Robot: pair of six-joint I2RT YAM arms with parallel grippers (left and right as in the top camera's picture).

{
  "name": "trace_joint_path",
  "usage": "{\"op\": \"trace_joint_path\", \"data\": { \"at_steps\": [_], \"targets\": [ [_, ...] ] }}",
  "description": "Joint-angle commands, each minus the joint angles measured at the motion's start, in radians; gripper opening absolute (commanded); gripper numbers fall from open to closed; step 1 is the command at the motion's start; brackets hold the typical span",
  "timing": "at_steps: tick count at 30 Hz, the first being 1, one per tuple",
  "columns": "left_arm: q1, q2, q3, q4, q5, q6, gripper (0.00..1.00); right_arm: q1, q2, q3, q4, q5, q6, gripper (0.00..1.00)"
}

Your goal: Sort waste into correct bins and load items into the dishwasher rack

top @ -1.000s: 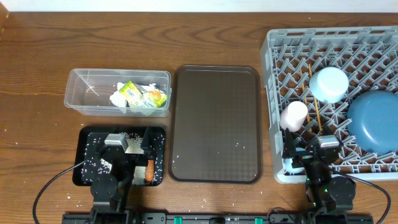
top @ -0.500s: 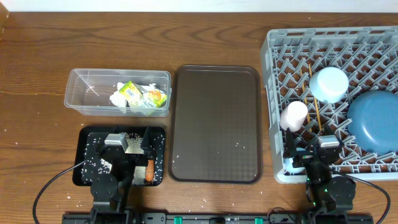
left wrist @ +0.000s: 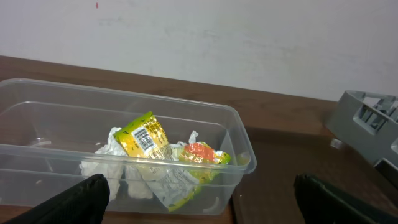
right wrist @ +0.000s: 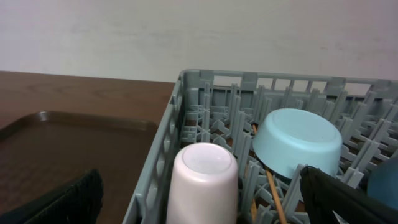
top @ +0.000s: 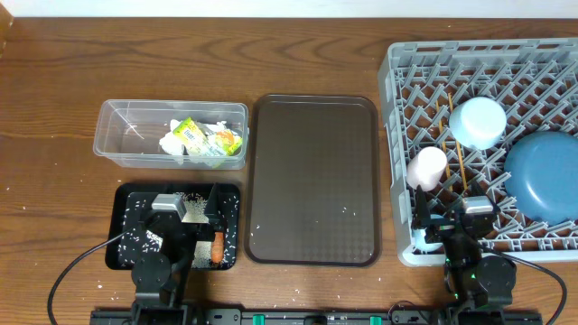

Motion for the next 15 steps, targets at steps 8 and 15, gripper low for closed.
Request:
{"op": "trace_joint_path", "data": {
  "at_steps": [8,15],
  "targets": [
    [-0.004,-0.006,-0.014,-0.037,0.01,0.003,0.97,0.051,-0.007,-0.002,-0.005,0.008,-0.012,0.99],
    [-0.004,-0.006,-0.014,-0.037,0.01,0.003,0.97,0.025,-0.007,-0.002,-0.005,0.008,-0.012,0.99]
  ]
}}
